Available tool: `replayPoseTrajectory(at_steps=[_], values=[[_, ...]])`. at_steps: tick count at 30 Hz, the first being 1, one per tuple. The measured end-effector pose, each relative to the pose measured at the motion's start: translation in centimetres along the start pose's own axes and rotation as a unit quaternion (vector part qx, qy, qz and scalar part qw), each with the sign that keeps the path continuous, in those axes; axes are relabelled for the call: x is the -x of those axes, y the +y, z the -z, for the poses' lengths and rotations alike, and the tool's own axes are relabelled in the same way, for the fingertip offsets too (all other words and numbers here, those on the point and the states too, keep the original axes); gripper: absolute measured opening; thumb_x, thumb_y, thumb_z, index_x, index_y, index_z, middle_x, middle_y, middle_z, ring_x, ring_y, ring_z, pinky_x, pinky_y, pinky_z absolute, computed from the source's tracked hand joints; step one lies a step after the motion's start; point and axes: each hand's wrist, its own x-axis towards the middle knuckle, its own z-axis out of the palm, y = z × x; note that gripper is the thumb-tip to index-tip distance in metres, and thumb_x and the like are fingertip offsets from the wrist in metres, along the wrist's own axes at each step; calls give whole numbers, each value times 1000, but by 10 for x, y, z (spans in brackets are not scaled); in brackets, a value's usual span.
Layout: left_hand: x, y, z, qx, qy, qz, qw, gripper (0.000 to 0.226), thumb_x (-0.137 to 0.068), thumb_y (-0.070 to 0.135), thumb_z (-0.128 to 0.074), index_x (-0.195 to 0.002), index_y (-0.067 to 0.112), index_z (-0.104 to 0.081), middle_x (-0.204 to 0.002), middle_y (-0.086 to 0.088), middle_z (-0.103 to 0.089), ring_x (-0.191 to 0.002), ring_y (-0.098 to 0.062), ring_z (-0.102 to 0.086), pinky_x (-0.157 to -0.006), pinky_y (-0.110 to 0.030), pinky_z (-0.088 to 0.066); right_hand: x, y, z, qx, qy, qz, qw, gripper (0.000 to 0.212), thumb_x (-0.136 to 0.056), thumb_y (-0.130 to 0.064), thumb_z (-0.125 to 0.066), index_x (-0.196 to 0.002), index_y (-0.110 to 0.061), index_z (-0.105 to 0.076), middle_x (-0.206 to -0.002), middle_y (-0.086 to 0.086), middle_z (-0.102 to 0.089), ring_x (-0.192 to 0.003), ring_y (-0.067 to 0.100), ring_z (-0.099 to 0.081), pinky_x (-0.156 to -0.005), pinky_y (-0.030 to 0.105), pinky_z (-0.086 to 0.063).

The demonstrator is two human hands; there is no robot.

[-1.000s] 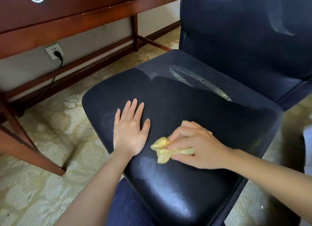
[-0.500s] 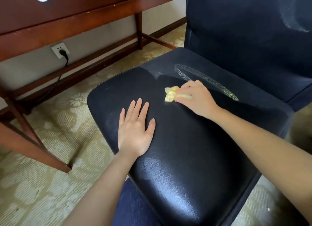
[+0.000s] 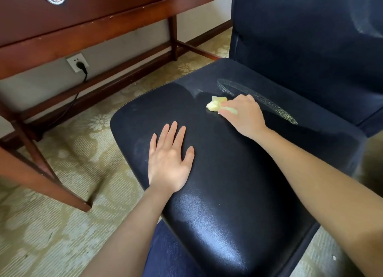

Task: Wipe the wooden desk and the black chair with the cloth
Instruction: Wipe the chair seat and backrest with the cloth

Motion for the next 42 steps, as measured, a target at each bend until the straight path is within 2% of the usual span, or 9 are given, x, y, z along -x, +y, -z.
replayPoseTrajectory(at_steps=[4,9,13,18,21,26,37,40,42], values=[[0,1,1,-5,-3,0,1000,55,-98,44,-28,-149,25,-26,-159,5,-16,-147,-13,-6,-117,-33,5,41,-5,12,-35,-60,74,995,14,-88,-36,-59,-95,-34,-71,-87,-3,-57,-91,23,-48,-85,38,-40],[2,4,2,-18,-14,1,1000,55,-98,42,-29,-151,24,-22,-159,4,-11,-147,-14,-2,-116,-33,7,97,-14,26,-93,-54,83,991,17,-78,-36,-73,-95,-34,-74,-82,-19,-52,-80,2,-38,-67,11,-31],[4,8,1,-52,-32,4,998,58,-98,42,-23,-152,23,-14,-160,1,-4,-147,-16,3,-116,-36,7,133,-19,37,-103,-57,117,986,15,-72,-30,-80,-86,-31,-75,-79,-13,-58,-77,5,-39,-68,-2,-26],[13,19,1,-70,-40,18,997,59,-100,42,-21,-153,20,-9,-160,-3,-1,-147,-19,6,-117,-39,6,174,-14,48,-147,-53,169,973,13,-72,-34,-75,-83,-29,-76,-78,-12,-59,-71,5,-44,-65,20,-40],[19,30,0,-84,-51,37,994,60,-99,42,-15,-153,18,-4,-160,-6,3,-147,-21,7,-117,-40,6,184,-5,54,-149,-45,187,970,15,-73,-33,-74,-87,-27,-76,-80,-11,-61,-72,4,-43,-70,10,-34],[32,53,3,-113,-70,56,990,65,-97,43,-12,-152,10,-1,-159,-15,2,-146,-28,3,-117,-43,1,173,11,57,-142,1,116,983,20,-72,-27,-81,-91,-26,-76,-82,-10,-61,-74,11,-48,-61,34,-47],[52,78,24,-285,-129,-87,946,81,-93,54,3,-148,-5,-7,-148,-36,-21,-134,-40,-35,-117,-44,-3,73,46,41,-57,101,-119,986,19,-81,-34,-69,-97,-26,-73,-90,-5,-58,-95,13,-45,-75,33,-42],[57,83,34,-285,-151,-119,939,81,-93,55,-3,-146,-3,-23,-142,-35,-35,-127,-37,-46,-116,-42,-12,43,41,29,-33,112,-151,982,19,-85,-34,-62,-100,-27,-72,-102,-1,-60,-108,18,-46,-72,29,-35],[60,84,43,-251,-151,-142,946,71,-93,55,-24,-131,4,-55,-124,-27,-58,-105,-30,-64,-105,-36,-39,27,28,20,-17,107,-163,981,21,-88,-35,-56,-100,-26,-71,-105,3,-59,-110,23,-46,-73,31,-37]])
